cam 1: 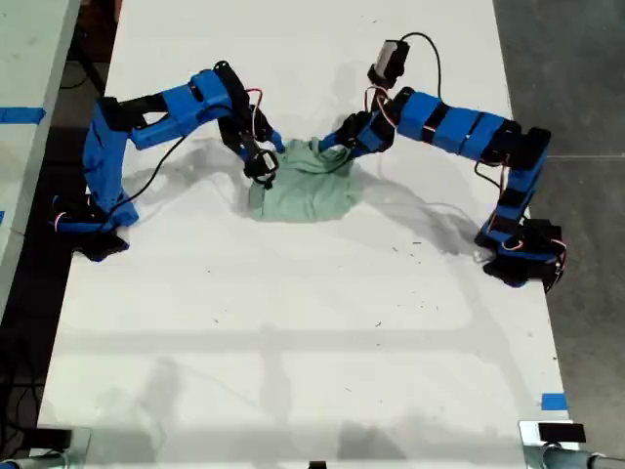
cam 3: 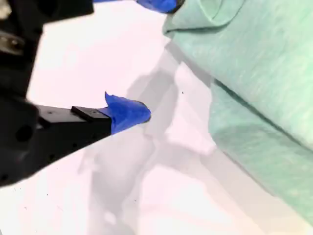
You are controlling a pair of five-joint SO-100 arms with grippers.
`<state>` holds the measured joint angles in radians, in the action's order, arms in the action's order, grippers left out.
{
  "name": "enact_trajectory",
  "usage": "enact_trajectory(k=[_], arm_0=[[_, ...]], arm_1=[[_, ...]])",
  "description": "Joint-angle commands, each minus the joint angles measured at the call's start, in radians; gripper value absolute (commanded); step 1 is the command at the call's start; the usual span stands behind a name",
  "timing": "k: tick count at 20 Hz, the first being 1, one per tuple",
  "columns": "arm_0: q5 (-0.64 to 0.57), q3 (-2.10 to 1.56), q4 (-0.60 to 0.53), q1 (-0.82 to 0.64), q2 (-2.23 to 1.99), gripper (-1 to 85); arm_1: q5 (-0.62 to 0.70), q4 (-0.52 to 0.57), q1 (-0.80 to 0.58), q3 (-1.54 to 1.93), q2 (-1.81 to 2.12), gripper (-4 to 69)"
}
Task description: Fold t shirt
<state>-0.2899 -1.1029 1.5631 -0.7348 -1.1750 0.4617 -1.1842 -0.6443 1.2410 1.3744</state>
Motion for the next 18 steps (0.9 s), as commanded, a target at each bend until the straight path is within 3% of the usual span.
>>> enact_trajectory(k=[1, 3, 5, 8, 9, 10, 14, 18], arm_0=[[-0.012, 0.055, 0.034, -0.014, -0.195, 17.8], [0.002, 0.021, 0.037, -0.017, -0.393, 0.1], [0.011, -0.018, 0.038, -0.023, -0.598, 0.1], [0.029, -0.086, 0.040, 0.000, -0.885, 0.0], [0.040, -0.104, 0.040, 0.038, -0.973, 0.0], [0.051, -0.120, 0.040, 0.100, -1.055, 0.0], [0.086, -0.265, 0.037, 0.304, -1.347, 0.0], [0.071, -0.698, 0.021, 0.308, -1.641, 0.0]], arm_1=[[0.055, -0.078, -0.037, -0.094, 0.106, 36.3], [0.092, -0.141, -0.060, -0.097, 0.232, 37.7], [0.109, -0.215, -0.087, -0.097, 0.388, 37.4], [0.114, -0.341, -0.121, -0.071, 0.640, 30.2], [0.114, -0.380, -0.123, -0.043, 0.730, 9.9], [0.103, -0.413, -0.110, 0.003, 0.830, -1.0], [0.058, -0.456, 0.046, 0.328, 1.270, -0.9], [0.000, -0.451, 0.101, 0.781, 1.763, -0.8]])
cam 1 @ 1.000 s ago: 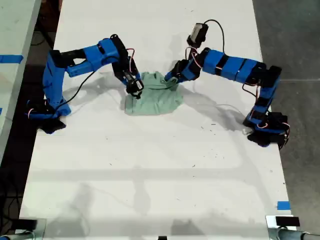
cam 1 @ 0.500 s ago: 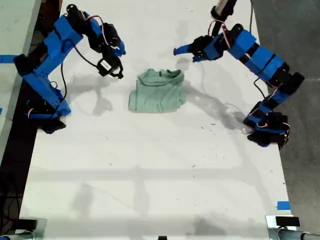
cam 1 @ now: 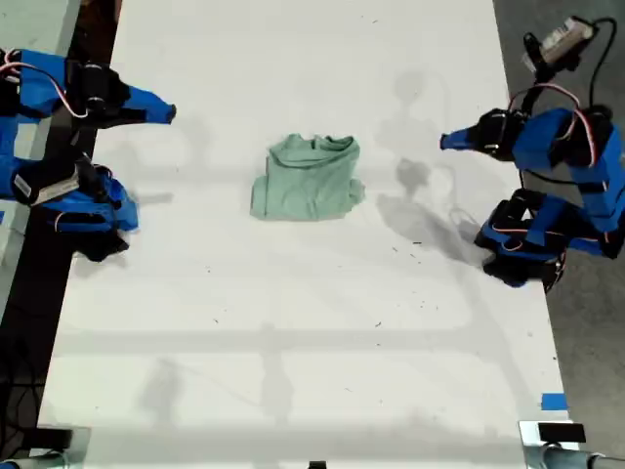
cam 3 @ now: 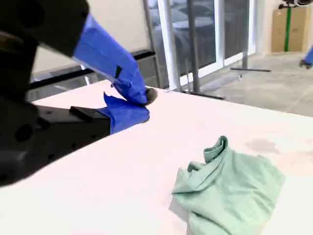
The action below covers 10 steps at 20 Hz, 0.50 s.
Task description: Fold t shirt
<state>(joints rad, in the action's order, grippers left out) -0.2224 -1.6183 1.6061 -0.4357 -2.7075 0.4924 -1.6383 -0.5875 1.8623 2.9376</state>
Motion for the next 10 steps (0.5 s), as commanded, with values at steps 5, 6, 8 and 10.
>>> enact_trajectory(k=[5, 6, 8, 10], arm_0=[[0.133, -0.890, -0.270, 0.233, -0.621, 0.0], [0.150, -0.965, -0.319, 0.308, -0.715, 0.0], [0.156, -1.074, -0.334, 0.357, -0.759, 0.0], [0.135, -1.175, -0.400, 0.413, -0.779, -0.1]], arm_1=[[-0.143, 0.017, 0.189, 0.676, 0.560, -0.8], [-0.153, 0.049, 0.216, 0.750, 0.565, -0.8], [-0.138, 0.063, 0.210, 0.868, 0.566, -0.8], [-0.138, 0.106, 0.215, 0.966, 0.568, -0.8]])
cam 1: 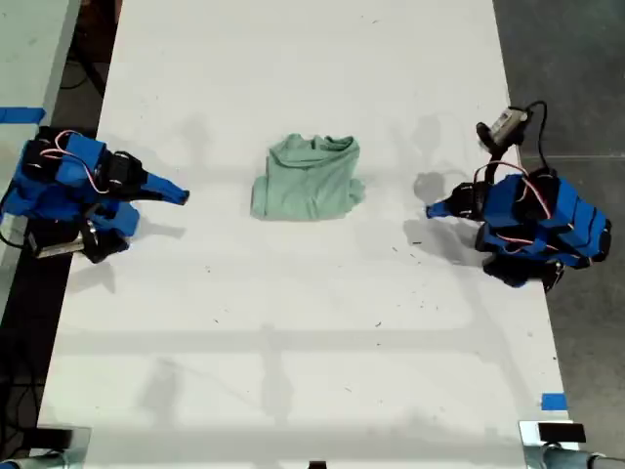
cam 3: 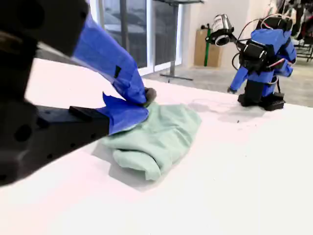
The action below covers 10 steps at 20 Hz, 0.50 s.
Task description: Fold t shirt
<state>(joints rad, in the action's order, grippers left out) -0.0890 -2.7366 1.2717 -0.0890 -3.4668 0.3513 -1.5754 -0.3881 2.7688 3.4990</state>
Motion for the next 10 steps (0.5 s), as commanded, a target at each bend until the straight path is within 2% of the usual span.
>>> enact_trajectory(k=[1, 5, 8, 9, 10], arm_0=[[0.011, -0.120, -0.086, 0.077, -0.077, -0.1], [0.058, -0.383, -0.149, 0.044, -0.130, 0.0], [0.051, -0.408, -0.173, 0.055, -0.133, 0.0], [0.057, -0.408, -0.172, 0.072, -0.133, 1.8], [0.081, -0.405, -0.167, 0.080, -0.133, 10.0]], arm_1=[[-0.031, 0.044, 0.011, 0.130, 0.006, -0.8], [-0.031, 0.106, 0.048, 0.213, 0.006, -0.9], [-0.055, 0.144, 0.040, 0.268, 0.006, -0.7], [-0.064, 0.144, 0.041, 0.268, 0.006, 0.1], [-0.075, 0.144, 0.044, 0.272, 0.006, 2.1]])
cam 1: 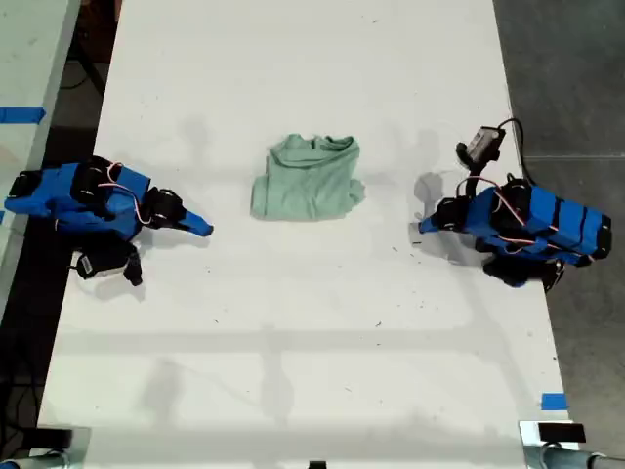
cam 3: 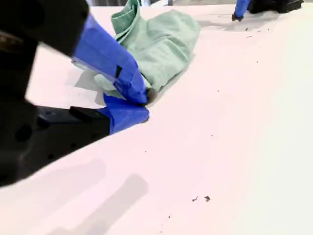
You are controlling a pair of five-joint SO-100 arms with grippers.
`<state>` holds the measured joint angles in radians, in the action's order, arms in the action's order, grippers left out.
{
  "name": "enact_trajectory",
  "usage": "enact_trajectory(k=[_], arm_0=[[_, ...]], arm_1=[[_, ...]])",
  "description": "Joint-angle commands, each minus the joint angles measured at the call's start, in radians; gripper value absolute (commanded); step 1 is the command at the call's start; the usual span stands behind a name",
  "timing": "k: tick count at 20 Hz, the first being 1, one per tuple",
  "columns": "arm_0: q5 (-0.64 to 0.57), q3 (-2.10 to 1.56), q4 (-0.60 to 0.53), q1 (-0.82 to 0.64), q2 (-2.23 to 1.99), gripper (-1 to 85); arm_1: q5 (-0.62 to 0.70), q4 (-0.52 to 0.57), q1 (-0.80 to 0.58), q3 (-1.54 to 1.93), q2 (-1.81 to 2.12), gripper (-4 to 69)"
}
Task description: Fold t shirt
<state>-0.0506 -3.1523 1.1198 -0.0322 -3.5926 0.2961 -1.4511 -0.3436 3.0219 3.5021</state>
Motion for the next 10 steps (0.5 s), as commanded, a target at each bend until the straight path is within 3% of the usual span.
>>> enact_trajectory(k=[1, 4, 6, 8, 10], arm_0=[[0.106, 0.003, -0.015, 0.040, -0.008, 13.1], [0.152, -0.012, -0.032, 0.054, -0.008, 8.5], [0.121, -0.014, -0.029, 0.055, -0.008, 0.1], [0.117, -0.005, -0.020, 0.057, -0.008, 2.9], [0.117, -0.005, -0.020, 0.051, -0.008, 7.0]], arm_1=[[-0.021, 0.020, 0.009, 0.021, 0.003, 3.4], [-0.121, 0.017, 0.135, 0.023, 0.003, 8.9], [-0.097, 0.031, 0.249, 0.035, 0.003, 9.3], [-0.126, 0.048, 0.321, 0.051, 0.003, 8.8], [0.012, 0.048, 0.308, 0.051, 0.003, 9.0]])
